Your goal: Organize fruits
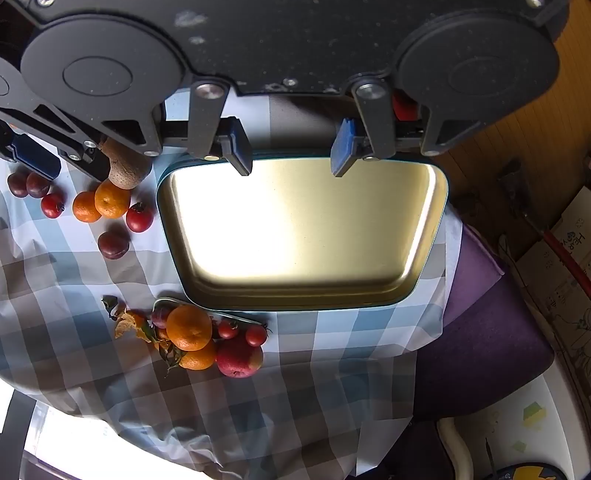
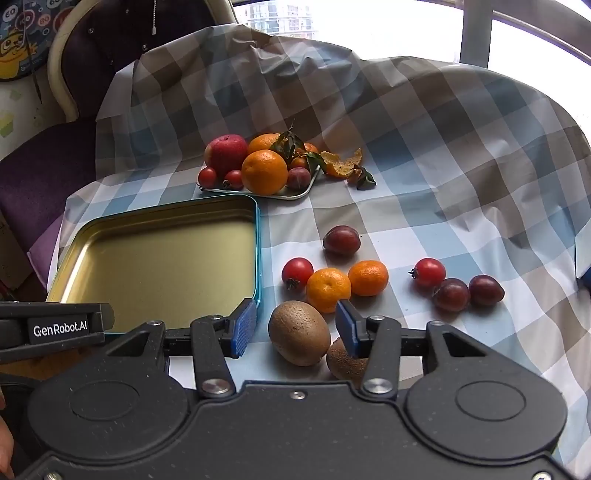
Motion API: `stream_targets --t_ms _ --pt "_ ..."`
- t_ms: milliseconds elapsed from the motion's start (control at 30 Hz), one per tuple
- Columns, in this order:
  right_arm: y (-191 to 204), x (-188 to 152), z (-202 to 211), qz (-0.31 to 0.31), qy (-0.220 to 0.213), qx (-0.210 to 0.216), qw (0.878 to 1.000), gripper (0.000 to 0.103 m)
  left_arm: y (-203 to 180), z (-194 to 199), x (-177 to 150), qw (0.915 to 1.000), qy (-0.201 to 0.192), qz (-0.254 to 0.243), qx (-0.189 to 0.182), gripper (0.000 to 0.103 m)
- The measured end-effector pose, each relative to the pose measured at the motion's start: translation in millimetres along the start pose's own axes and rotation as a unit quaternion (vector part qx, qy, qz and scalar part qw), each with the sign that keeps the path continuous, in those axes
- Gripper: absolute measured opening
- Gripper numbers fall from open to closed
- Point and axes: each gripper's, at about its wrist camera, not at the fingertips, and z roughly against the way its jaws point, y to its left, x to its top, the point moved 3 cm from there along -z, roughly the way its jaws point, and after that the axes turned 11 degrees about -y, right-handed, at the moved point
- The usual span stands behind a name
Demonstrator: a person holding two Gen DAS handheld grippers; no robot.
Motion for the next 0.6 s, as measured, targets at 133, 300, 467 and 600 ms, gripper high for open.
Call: stream_targets --t_ms 133,300,467,600 --pt "-2.9 -1.5 -1.1 0.002 -0.009 0.0 1.0 0.054 0.0 0.0 -0.2 1.0 0.0 0.0 0.0 0.048" --pt "0.1 -1.9 -2.1 0.011 -0.009 -0.004 1.0 0.054 0.1 0.0 -0.2 1.0 0.0 0.0 0.0 0.048" --pt "-0.6 -2.5 -2.7 0.022 0.002 -0.005 1.0 0.055 0.1 0.1 -0.3 1.0 0.0 0.0 0.0 0.048" --pt "0.1 -4.9 -5.6 0.017 0.018 0.001 1.0 0.055 0.3 0.2 -0.4 1.0 0.0 0.0 0.0 0.048"
